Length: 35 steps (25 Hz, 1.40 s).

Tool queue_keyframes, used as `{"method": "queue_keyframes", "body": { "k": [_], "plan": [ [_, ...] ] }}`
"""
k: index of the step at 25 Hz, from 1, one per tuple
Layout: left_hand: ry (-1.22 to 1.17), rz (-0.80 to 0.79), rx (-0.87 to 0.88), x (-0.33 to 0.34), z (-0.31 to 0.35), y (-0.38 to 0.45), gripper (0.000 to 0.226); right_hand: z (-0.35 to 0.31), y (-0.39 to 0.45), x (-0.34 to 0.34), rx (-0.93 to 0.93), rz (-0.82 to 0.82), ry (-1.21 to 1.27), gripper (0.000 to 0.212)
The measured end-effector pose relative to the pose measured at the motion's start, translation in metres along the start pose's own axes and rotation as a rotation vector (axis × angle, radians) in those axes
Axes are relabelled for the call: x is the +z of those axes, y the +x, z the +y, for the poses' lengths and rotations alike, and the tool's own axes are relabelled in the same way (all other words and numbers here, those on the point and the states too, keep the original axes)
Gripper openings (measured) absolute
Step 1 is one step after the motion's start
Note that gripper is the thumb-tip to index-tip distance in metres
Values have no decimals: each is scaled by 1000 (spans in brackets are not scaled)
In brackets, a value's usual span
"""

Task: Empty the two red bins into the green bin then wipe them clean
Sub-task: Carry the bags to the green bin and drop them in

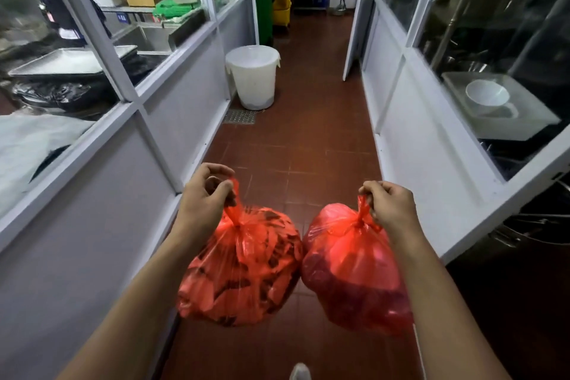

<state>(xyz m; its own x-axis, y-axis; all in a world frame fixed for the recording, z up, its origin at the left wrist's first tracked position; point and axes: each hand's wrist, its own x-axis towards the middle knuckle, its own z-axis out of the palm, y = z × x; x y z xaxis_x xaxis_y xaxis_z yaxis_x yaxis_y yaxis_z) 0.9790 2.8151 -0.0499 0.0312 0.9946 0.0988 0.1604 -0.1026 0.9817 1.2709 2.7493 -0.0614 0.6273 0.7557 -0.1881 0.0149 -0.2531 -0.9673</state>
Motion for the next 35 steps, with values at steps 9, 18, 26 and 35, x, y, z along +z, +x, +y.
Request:
{"method": "queue_keyframes", "body": {
  "k": [9,18,26,35],
  "plan": [
    [-40,22,-15,45,-6,186,21,-49,173,73,-19,2,5,27],
    [-58,-112,1,88,-33,403,25,-95,348,170,0,82,34,28],
    [-40,-120,1,120,-38,566,26,-135,487,240,-2,141,6,32],
    [2,-68,-35,196,-59,758,26,-160,687,305,11,27,40,30]
  ]
}}
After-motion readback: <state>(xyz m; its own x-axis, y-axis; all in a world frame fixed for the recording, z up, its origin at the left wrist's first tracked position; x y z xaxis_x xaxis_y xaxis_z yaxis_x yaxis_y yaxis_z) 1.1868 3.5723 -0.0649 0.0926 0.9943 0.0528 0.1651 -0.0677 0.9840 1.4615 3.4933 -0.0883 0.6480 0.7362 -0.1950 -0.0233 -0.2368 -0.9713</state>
